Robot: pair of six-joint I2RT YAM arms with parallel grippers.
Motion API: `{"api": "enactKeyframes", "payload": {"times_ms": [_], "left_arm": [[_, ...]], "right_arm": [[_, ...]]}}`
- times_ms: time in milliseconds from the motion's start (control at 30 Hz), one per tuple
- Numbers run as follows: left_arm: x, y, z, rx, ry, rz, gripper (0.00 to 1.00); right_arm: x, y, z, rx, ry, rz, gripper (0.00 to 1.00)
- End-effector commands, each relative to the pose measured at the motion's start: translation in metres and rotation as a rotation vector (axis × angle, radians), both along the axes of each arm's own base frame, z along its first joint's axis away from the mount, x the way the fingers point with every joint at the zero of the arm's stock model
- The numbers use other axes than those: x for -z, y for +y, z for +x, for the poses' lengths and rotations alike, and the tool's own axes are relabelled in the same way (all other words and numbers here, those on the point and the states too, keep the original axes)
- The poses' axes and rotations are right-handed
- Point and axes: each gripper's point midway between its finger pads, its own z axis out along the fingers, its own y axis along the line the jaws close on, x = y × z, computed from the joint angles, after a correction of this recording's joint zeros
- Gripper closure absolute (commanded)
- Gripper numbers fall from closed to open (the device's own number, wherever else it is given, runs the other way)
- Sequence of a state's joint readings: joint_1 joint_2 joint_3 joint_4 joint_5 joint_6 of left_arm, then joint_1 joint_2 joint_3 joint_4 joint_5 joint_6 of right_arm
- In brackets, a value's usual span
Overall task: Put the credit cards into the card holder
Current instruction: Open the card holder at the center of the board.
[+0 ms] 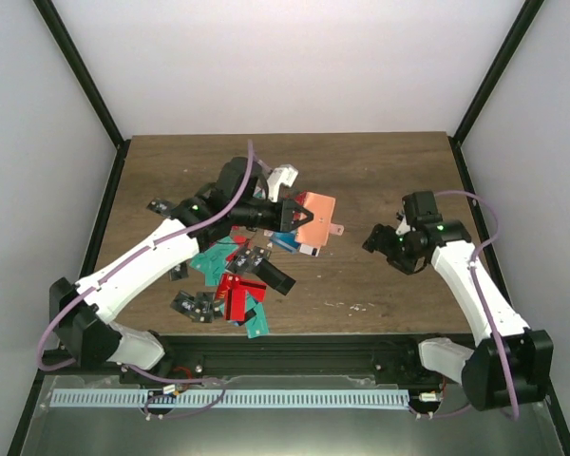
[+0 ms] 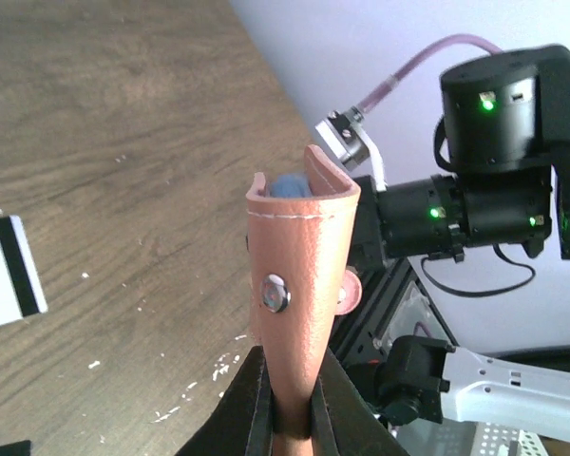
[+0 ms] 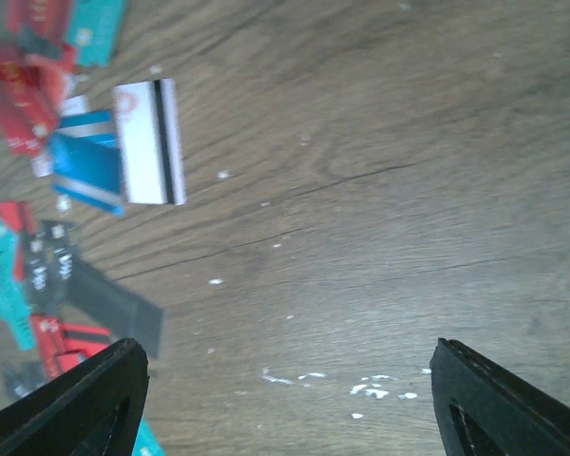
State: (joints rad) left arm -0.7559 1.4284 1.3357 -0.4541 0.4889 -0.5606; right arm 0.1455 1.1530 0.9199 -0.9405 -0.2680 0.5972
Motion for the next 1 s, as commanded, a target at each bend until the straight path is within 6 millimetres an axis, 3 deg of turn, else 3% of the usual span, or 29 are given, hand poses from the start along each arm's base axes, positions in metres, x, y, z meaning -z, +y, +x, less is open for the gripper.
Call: {"api": "enactKeyframes", "payload": {"times_ms": [0, 167, 333, 667, 967], "left_arm": [[-0.011, 0.018, 0.004, -0.028, -0.051, 0.036, 0.96], [-0.013, 0.021, 0.003, -0.038, -0.038, 0.033, 0.96], [-0.014, 0.021, 0.001, -0.043, -0.022, 0.016, 0.96], [-0.006, 0.015, -0.001, -0.032, 0.02, -0.024, 0.96], [-0.003, 0.012, -0.004, -0.037, 0.05, -0.071, 0.96]], "right_arm": [[-0.051, 0.025, 0.009, -0.092, -0.197, 0.146, 0.17], [-0.119, 0.068, -0.001, -0.293, -0.435, 0.417, 0.18], [-0.149, 0.091, -0.02, -0.426, -0.502, 0.599, 0.21], [-0.141, 0.117, -0.021, -0.462, -0.43, 0.584, 0.37], [-0.115, 0.114, -0.011, -0.402, -0.361, 0.516, 0.57]]}}
